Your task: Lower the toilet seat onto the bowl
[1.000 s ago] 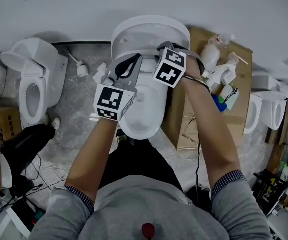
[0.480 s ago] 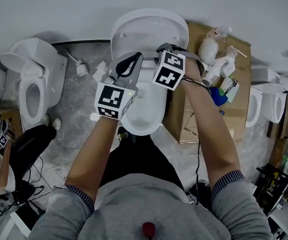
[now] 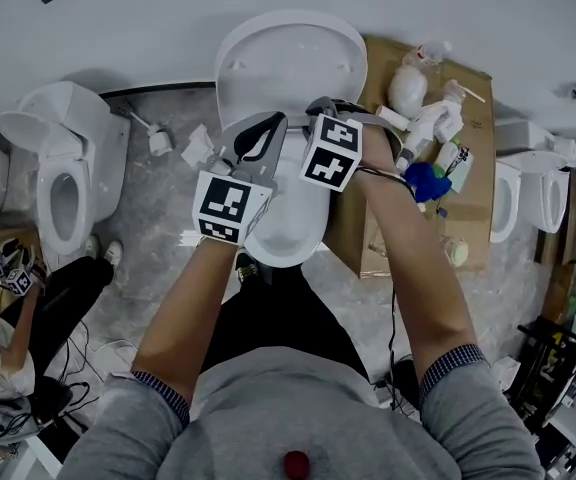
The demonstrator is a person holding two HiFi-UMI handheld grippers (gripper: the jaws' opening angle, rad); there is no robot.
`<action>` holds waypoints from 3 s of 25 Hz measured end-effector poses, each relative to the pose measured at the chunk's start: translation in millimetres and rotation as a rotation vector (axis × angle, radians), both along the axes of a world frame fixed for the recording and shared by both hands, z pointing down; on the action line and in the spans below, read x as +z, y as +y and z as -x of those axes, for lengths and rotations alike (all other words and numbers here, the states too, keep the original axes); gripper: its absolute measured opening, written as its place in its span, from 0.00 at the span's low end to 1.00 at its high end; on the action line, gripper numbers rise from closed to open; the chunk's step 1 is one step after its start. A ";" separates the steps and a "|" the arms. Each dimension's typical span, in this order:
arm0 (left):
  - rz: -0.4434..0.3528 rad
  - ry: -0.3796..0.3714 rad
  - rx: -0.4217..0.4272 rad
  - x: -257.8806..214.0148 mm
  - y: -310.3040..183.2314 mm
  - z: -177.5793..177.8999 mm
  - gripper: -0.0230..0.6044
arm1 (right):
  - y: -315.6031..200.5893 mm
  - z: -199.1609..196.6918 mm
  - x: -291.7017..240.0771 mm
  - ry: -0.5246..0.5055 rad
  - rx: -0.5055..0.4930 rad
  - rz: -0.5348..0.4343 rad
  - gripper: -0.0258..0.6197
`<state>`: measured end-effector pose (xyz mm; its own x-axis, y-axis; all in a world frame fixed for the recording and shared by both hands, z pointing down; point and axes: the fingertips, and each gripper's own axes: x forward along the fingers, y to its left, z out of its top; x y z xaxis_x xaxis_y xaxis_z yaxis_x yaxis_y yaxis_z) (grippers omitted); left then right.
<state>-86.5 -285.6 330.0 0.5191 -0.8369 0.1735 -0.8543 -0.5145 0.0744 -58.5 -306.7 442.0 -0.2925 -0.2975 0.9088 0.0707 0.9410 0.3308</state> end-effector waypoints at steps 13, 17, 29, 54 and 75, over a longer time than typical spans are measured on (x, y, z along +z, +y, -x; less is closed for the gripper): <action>0.006 0.005 0.043 4.7 31.4 -10.9 0.04 | 38.3 -10.0 7.2 -0.017 0.033 -0.004 0.23; -0.001 0.014 0.064 1.9 40.2 -14.3 0.04 | 48.7 -12.3 7.6 -0.040 0.055 0.013 0.25; 0.002 0.015 0.115 7.1 66.6 -23.8 0.04 | 95.5 -18.8 18.5 -0.047 0.084 0.063 0.27; 0.055 0.040 0.192 34.2 125.4 -38.3 0.04 | 185.5 -38.0 53.7 -0.005 0.131 0.140 0.27; 0.144 0.042 0.033 117.4 198.7 -62.2 0.04 | 240.3 -49.6 86.0 -0.128 0.092 0.000 0.29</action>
<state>-24.4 -86.9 447.4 0.5555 -0.7870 0.2684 -0.8315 -0.5239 0.1846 -9.0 -66.5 528.0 -0.3779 -0.3281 0.8658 -0.0584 0.9417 0.3314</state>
